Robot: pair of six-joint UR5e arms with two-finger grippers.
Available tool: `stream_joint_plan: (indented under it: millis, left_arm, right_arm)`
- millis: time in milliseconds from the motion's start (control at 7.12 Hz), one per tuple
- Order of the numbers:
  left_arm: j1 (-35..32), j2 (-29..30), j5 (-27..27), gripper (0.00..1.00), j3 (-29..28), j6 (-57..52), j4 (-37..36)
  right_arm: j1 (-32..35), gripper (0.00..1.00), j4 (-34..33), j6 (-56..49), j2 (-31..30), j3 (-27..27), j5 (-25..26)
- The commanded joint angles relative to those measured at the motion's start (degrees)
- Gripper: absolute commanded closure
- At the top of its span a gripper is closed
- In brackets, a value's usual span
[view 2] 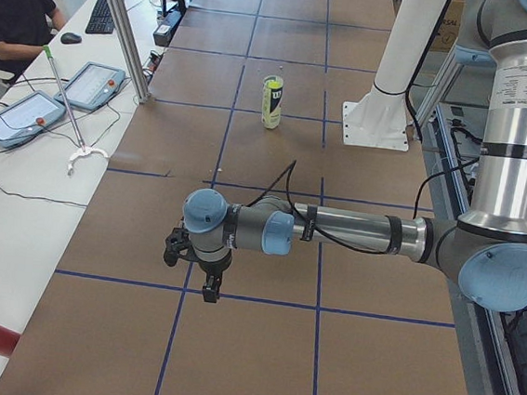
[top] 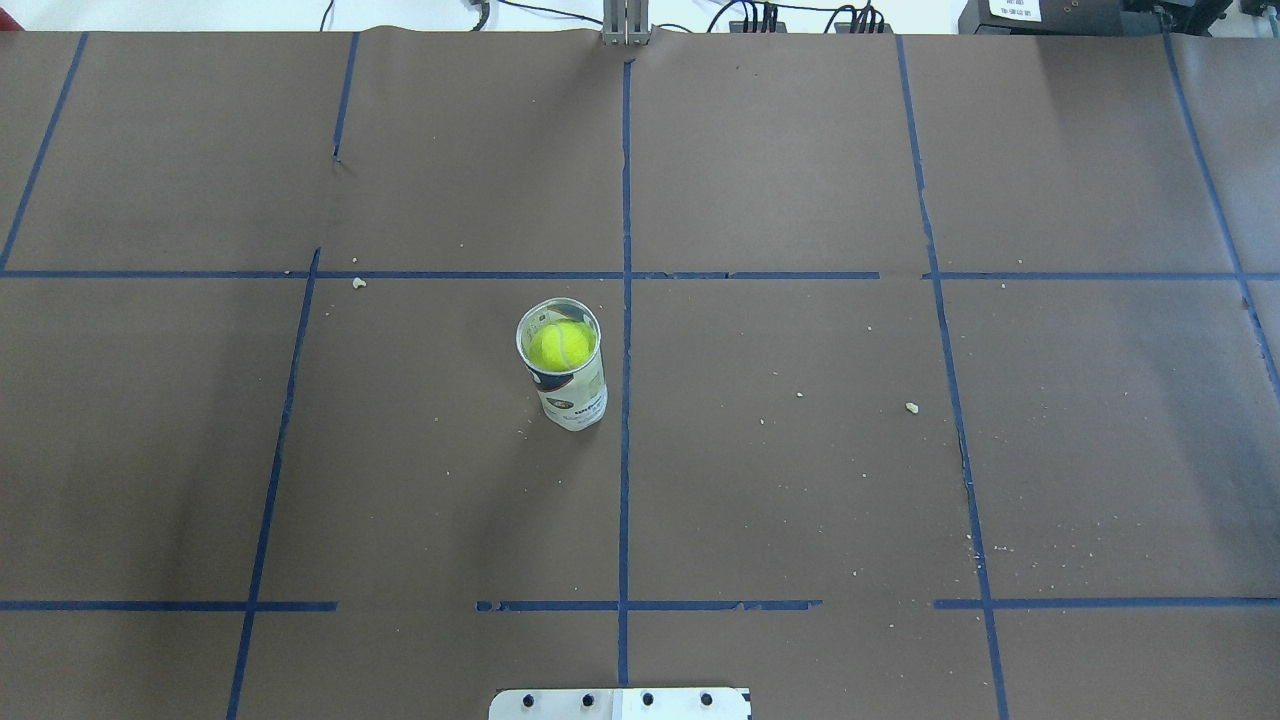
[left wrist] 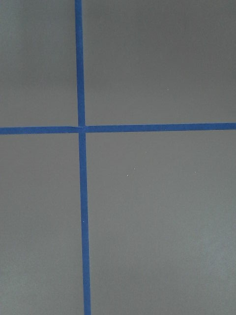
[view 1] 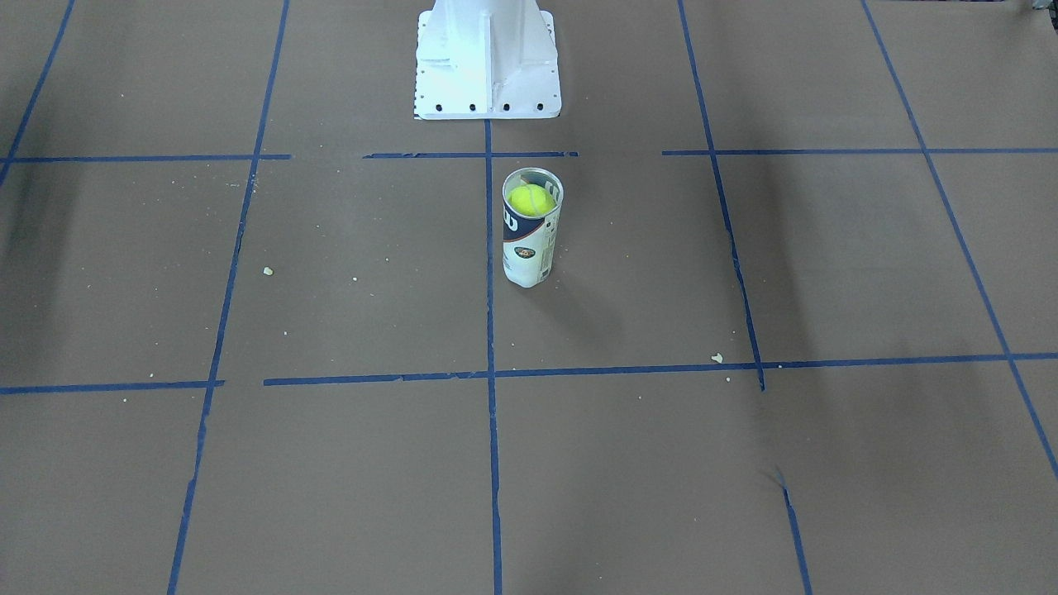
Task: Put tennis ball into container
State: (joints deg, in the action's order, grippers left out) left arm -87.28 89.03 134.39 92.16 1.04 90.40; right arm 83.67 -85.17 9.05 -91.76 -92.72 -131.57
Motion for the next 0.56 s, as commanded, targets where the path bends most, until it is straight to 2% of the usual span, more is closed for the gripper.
stream_joint_plan:
  millis: [0, 421]
  left_arm:
    - [0.00, 0.10, 0.00, 0.00, 0.03, -0.08, 0.04]
    - [-0.17, -0.43, -0.09, 0.00, 1.34, -0.08, 0.04]
  right_arm:
    - [0.00, 0.00, 0.00, 0.00, 0.00, 0.00, 0.00]
    - [0.00, 0.00, 0.00, 0.00, 0.00, 0.00, 0.00]
